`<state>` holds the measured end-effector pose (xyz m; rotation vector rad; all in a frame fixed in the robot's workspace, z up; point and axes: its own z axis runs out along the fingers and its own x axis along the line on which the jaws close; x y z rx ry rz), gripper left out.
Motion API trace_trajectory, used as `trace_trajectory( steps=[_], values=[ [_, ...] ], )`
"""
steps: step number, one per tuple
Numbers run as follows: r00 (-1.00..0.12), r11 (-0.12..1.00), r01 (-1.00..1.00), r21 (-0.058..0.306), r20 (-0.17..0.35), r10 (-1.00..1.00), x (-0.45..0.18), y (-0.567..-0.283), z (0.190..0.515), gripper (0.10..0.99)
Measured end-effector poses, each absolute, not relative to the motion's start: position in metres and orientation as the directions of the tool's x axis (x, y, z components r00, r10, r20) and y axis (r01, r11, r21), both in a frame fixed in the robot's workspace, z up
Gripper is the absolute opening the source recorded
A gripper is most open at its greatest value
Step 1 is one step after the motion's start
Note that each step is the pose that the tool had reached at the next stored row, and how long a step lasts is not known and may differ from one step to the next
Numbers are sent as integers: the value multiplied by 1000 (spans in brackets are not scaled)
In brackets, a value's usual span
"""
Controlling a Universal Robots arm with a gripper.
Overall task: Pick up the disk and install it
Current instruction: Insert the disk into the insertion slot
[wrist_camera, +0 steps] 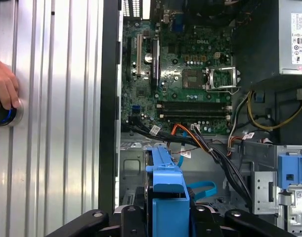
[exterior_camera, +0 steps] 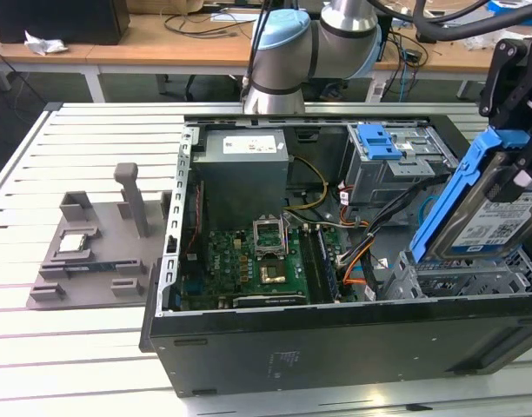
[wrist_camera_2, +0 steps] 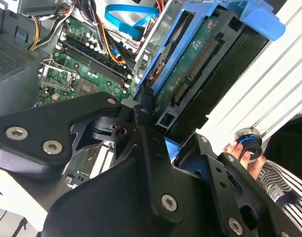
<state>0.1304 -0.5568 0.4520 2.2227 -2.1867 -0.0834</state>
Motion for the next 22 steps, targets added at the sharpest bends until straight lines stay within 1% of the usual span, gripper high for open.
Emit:
trace_trajectory(
  steps=[7, 16, 22],
  values=[
    [15, -17, -998, 54, -22, -1000, 135, -550, 446, 369],
    [15, -17, -998, 54, -22, -1000, 137, -550, 434, 369],
    [15, -17, -998, 54, -22, -1000, 137, -550, 420, 369]
  ],
)
